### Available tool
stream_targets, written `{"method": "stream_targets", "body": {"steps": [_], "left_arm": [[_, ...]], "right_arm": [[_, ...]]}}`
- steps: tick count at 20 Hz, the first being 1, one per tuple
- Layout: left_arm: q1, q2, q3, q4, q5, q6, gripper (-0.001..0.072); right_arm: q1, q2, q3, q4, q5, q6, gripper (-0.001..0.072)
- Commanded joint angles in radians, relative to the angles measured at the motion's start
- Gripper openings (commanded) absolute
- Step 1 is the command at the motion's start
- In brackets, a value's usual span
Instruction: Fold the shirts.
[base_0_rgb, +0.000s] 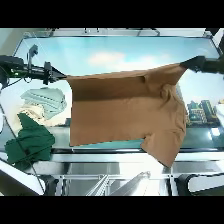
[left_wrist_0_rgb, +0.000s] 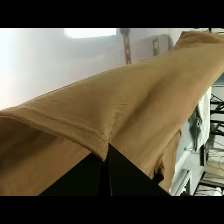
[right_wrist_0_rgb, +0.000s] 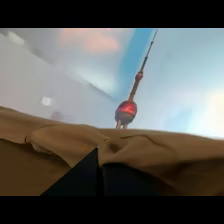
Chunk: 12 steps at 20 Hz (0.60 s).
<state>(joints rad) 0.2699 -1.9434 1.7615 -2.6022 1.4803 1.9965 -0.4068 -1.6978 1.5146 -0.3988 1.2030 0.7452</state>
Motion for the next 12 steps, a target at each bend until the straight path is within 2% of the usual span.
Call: {"method": "stream_targets", "body": {"steps": [1,6,9,12], "left_arm": [[0.007,-0.146,0.14,0.009,-0.001,-0.053,0.0019],[0.013,-0.241,0.261,0.019,0.122,-0.116,0.0018],[0.006,-0.249,0.246,0.038,0.185,-0.14,0.0016],[-0.006,-0.221,0.14,0.121,0.182,-0.14,0.0014]], "right_arm": [[-0.013,-0.111,-0.001,0.048,-0.078,-0.019,0.0014],[-0.092,-0.116,-0.003,0.032,0.056,-0.014,0.0015],[-0.129,-0.116,-0.033,-0.01,0.121,-0.011,0.0015],[-0.146,-0.116,-0.121,-0.013,0.134,-0.04,0.0015]]}}
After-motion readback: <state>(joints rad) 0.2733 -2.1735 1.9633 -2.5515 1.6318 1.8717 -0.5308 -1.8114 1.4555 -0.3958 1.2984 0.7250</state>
